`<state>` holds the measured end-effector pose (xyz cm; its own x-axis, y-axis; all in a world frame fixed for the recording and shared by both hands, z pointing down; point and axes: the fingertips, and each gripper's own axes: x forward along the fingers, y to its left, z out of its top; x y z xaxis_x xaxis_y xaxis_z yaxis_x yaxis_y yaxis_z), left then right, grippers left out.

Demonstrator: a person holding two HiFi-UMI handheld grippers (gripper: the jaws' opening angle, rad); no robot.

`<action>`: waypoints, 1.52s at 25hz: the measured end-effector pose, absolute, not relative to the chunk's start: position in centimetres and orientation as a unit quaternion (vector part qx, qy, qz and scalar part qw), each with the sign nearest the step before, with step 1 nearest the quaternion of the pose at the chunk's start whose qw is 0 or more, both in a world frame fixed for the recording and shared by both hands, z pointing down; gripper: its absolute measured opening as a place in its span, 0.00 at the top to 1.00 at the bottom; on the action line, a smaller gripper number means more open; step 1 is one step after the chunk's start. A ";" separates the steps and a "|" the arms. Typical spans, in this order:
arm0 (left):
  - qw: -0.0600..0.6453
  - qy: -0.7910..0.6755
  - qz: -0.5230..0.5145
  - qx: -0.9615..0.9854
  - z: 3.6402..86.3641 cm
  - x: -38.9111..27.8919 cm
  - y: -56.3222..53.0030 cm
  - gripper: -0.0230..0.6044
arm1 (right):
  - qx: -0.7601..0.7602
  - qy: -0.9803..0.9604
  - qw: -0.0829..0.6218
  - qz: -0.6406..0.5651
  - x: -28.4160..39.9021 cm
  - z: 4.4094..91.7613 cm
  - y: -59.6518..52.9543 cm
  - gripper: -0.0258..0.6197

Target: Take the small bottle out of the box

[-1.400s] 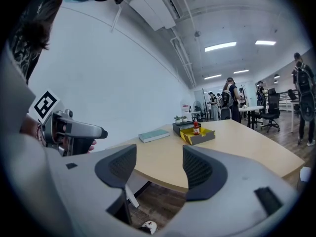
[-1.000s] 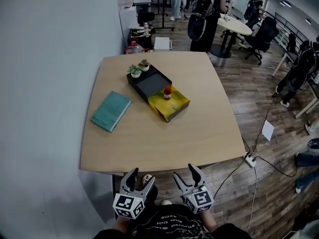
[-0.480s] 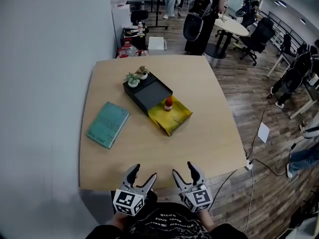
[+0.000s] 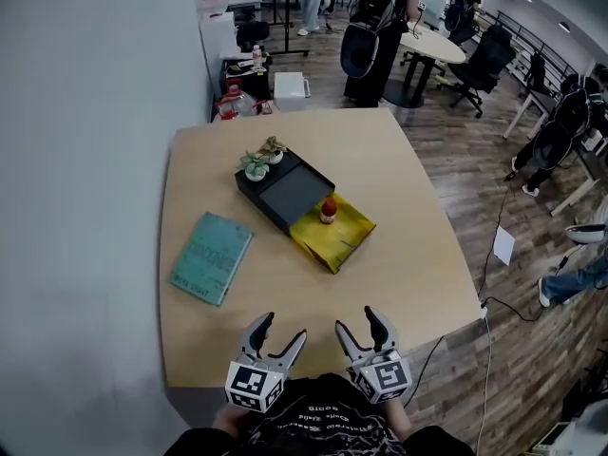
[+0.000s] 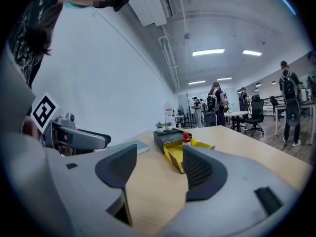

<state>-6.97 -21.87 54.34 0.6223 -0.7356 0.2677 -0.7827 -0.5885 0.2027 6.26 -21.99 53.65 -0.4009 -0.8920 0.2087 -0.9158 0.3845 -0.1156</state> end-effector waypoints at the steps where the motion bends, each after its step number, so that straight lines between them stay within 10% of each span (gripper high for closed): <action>1: 0.150 -0.427 0.077 0.889 54.3 -7.0 -22.2 0.46 | 0.544 -0.830 0.056 0.104 6.0 53.6 -22.3 0.51; 38: 0.172 -0.535 0.055 0.825 54.7 -7.9 -28.6 0.46 | 0.455 -0.883 0.102 0.053 6.1 50.8 -45.7 0.52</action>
<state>-7.90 -28.62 54.73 0.4210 -0.8641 0.2758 -0.9022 -0.3676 0.2254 6.10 -45.70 50.77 -0.5645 -0.7930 0.2291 -0.8149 0.5796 -0.0014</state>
